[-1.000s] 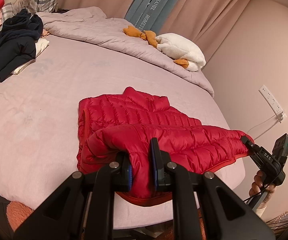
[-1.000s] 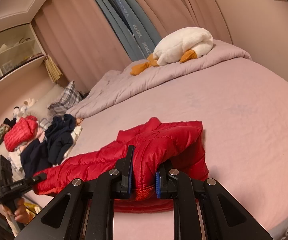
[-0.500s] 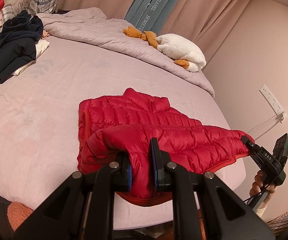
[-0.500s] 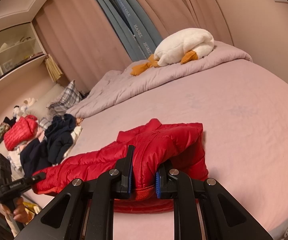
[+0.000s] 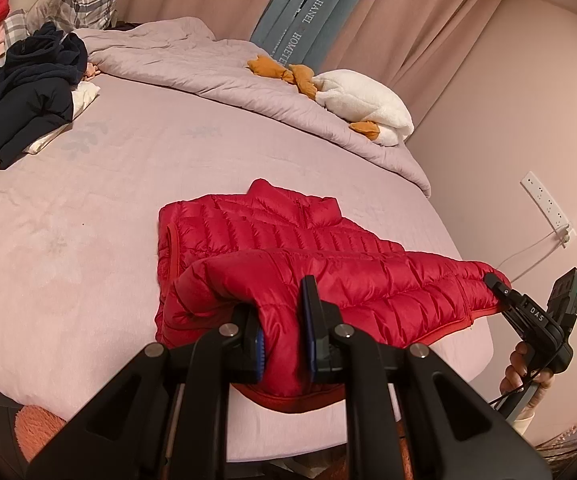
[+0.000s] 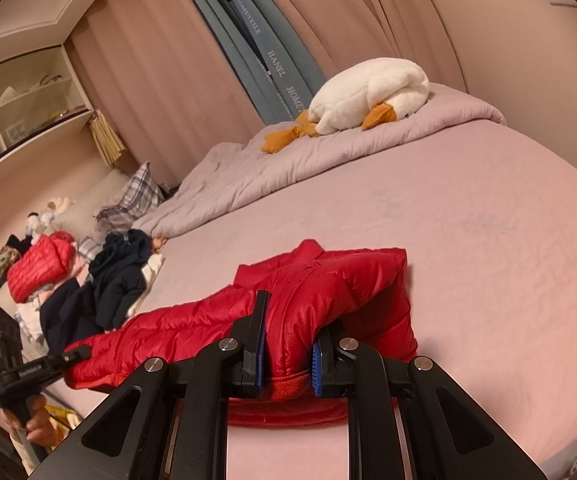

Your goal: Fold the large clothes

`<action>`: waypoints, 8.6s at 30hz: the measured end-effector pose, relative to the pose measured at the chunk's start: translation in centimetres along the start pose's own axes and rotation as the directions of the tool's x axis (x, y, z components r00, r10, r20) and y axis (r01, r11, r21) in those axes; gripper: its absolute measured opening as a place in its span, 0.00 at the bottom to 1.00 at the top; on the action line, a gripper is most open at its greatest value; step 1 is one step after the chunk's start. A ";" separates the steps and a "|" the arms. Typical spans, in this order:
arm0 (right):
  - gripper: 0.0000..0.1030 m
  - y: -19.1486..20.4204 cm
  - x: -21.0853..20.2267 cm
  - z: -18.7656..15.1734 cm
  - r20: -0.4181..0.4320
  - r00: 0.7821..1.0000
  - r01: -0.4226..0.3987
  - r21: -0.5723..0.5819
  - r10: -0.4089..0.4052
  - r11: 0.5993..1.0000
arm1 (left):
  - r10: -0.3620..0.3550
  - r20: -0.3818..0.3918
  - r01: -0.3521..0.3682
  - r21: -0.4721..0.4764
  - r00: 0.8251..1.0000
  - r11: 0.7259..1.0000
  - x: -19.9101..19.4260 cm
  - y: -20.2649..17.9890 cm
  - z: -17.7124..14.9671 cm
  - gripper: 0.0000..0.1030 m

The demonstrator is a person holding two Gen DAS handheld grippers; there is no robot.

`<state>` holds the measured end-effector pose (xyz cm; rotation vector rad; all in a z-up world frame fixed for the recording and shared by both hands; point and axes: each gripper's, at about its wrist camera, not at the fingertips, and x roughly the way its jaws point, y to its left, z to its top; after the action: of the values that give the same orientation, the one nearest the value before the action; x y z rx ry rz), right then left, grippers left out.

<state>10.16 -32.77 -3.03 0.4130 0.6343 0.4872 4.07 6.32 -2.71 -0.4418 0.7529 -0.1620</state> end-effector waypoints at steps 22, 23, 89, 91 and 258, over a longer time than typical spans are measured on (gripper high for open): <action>0.17 0.0 0.6 0.6 0.002 1.000 -0.006 -0.006 0.006 1.000 | 0.012 0.000 -0.012 -0.016 1.000 1.000 0.1 0.0 -0.1 0.15; 0.17 0.0 0.7 0.7 0.002 1.000 -0.008 -0.005 0.008 1.000 | 0.023 0.001 -0.023 -0.012 1.000 1.000 0.1 -0.1 -0.1 0.15; 0.17 -0.4 -1.7 -1.1 0.128 0.990 -0.048 -0.095 0.060 0.994 | 0.057 0.163 -0.046 -0.074 0.985 0.996 -2.3 -0.6 -2.8 0.14; 0.17 -0.1 -1.6 -0.8 0.129 0.990 -0.043 -0.109 0.057 0.993 | 0.051 0.173 -0.038 -0.074 0.984 0.997 -2.3 -0.6 -2.5 0.14; 0.24 -5.9 5.7 -5.3 -0.319 0.946 0.104 0.138 -0.055 0.985 | -0.037 -0.192 -0.006 -0.217 0.981 0.976 8.2 6.8 -4.6 0.37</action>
<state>12.51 -33.33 -12.45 0.4573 0.9988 0.4313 6.69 8.47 -13.76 -0.6464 0.9658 -0.1390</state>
